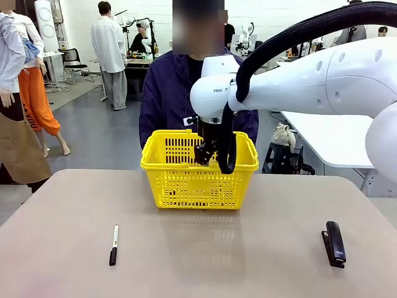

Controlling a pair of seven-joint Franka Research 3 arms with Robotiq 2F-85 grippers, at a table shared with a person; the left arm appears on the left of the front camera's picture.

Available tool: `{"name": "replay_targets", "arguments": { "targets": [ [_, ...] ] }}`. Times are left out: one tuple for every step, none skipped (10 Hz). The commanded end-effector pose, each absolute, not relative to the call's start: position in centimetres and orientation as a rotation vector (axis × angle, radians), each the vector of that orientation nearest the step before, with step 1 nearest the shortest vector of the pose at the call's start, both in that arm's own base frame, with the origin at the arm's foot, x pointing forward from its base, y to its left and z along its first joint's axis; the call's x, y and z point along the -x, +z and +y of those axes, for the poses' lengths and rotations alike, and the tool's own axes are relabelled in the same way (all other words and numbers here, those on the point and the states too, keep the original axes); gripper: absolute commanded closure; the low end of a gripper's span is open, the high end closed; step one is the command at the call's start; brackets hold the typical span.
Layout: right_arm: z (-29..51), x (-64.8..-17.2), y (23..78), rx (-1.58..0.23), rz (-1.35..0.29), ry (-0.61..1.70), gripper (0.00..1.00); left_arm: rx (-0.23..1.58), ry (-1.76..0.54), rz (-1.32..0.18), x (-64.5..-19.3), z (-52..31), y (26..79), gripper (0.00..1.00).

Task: Place the items the person wants into the basket.
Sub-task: Pick up the item the person points to and place it in the Market Basket.

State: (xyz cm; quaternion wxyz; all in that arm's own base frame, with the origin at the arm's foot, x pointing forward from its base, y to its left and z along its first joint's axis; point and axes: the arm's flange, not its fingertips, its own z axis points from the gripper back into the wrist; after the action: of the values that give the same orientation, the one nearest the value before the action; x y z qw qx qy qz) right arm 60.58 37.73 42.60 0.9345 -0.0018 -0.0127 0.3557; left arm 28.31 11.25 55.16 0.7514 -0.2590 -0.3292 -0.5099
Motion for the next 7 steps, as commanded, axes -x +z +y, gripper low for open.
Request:
{"name": "replay_targets", "arguments": {
  "targets": [
    [38.13,-61.30,42.32,0.035,-0.031,0.758,0.35,0.577,-1.128,-0.741,-28.20,11.43,55.05,0.00],
    [38.15,-61.23,42.20,0.030,-0.029,0.765,0.35,0.577,-1.128,-0.741,-28.20,11.43,55.05,0.00],
    [38.19,-61.06,42.27,0.029,-0.031,0.790,0.35,0.577,-1.128,-0.741,-28.20,11.43,55.05,0.00],
    [38.25,-60.89,42.35,0.029,-0.033,0.816,0.00,0.577,-1.128,-0.741,-28.20,11.43,55.05,0.00],
    [38.30,-60.81,42.46,0.027,-0.037,0.822,0.00,0.577,-1.128,-0.741,-28.20,11.43,55.05,0.00],
    [38.35,-60.82,42.47,0.023,-0.039,0.824,0.00,0.577,-1.128,-0.741,-28.20,11.43,55.05,0.00],
    [38.42,-60.86,42.39,0.023,-0.039,0.827,0.00,0.577,-1.128,-0.741,-28.20,11.43,55.05,0.00]
  ]
}}
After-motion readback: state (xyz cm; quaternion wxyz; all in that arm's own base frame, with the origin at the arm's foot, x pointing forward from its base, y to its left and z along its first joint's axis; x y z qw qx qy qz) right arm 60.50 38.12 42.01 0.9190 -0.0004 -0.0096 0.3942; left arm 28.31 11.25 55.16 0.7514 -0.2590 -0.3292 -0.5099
